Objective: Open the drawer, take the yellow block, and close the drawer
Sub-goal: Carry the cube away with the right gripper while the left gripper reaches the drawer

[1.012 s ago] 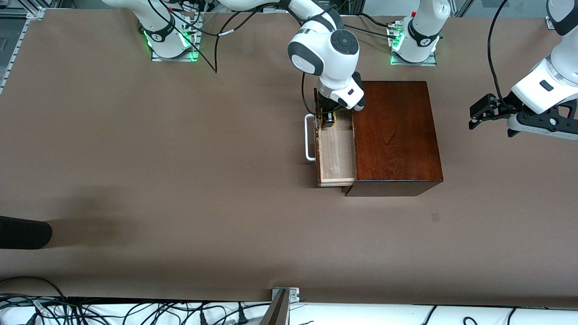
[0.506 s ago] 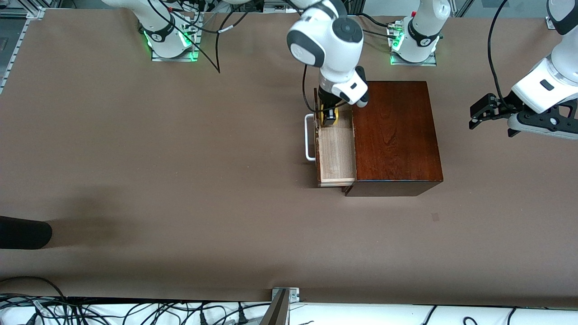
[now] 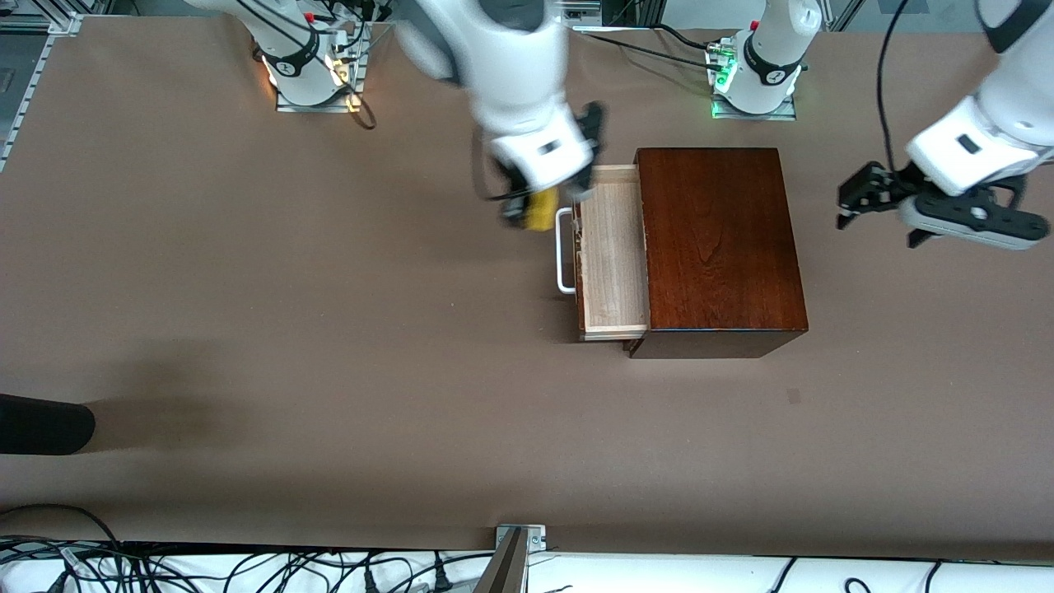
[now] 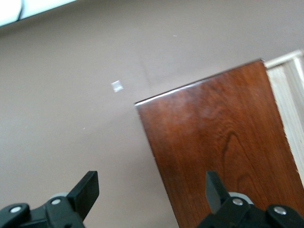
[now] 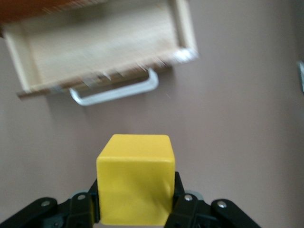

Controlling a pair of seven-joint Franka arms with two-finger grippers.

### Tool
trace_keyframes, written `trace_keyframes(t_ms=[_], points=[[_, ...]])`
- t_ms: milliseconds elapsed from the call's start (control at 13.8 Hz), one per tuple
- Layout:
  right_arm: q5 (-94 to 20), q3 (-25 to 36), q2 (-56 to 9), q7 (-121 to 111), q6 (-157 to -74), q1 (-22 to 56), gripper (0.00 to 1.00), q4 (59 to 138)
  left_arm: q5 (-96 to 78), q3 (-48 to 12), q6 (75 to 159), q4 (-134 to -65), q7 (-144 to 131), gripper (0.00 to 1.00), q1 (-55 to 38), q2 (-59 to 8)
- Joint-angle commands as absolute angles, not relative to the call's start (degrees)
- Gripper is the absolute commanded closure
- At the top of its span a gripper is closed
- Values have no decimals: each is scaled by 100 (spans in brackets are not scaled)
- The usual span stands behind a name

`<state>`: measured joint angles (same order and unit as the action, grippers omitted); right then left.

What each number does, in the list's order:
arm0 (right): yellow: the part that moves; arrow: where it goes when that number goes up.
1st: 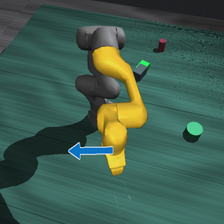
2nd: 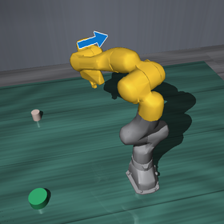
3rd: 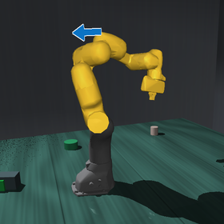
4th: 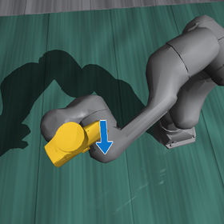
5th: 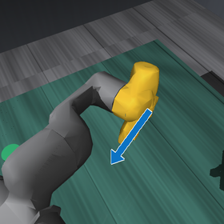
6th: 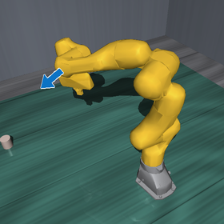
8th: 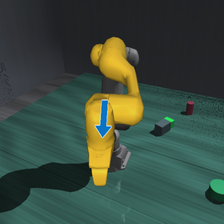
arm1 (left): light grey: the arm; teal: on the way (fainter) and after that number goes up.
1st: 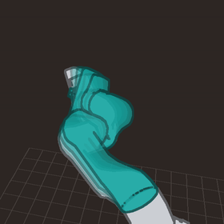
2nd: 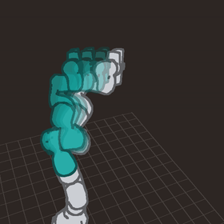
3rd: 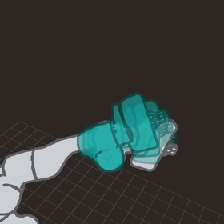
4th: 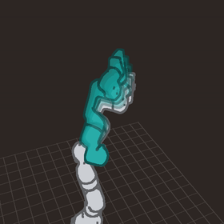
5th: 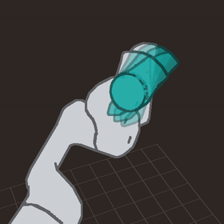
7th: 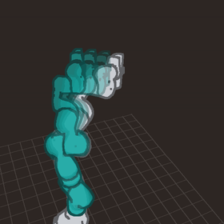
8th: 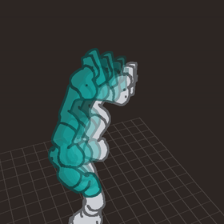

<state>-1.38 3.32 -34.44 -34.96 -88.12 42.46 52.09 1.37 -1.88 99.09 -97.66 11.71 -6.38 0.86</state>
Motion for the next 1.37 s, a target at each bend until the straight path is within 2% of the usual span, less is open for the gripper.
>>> trace_keyframes(t_ms=[0, 217, 361, 578, 723, 940, 1084, 1301], points=[[-308, 264, -3243, -3621, -8605, 3247, 100, 5326, -17, -491, 10054, -9844, 1757, 0, -791, 18], [-395, 263, -3164, -3612, -8587, 2244, 100, 5326, -299, -1202, 10143, -9853, 1767, 0, -843, -236], [-570, 342, -3042, -3595, -8604, 1874, 100, 5457, -656, -1624, 10125, -9887, 1670, 0, -923, -404], [-589, 387, -2156, -3140, -8936, 1539, 100, 7052, -1457, -1872, 10238, -9905, 1661, 0, -1238, -755], [-536, 430, -1637, -2718, -9481, 1389, 100, 8247, -1468, -1934, 10790, -9888, 1783, 0, -1493, -1088], [-545, 790, -1485, -2566, -10350, 1327, 100, 9568, -1406, -1934, 11370, -9678, 2369, 0, -1950, -1659], [-519, 800, -1468, -2531, -11184, 1318, 100, 10245, -1328, -1942, 12073, -9685, 3483, 0, -2100, -1985], [-475, 791, -1468, -2357, -12380, 1248, 100, 11142, -1066, -1934, 12637, -9685, 4682, 0, -2416, -2442]])
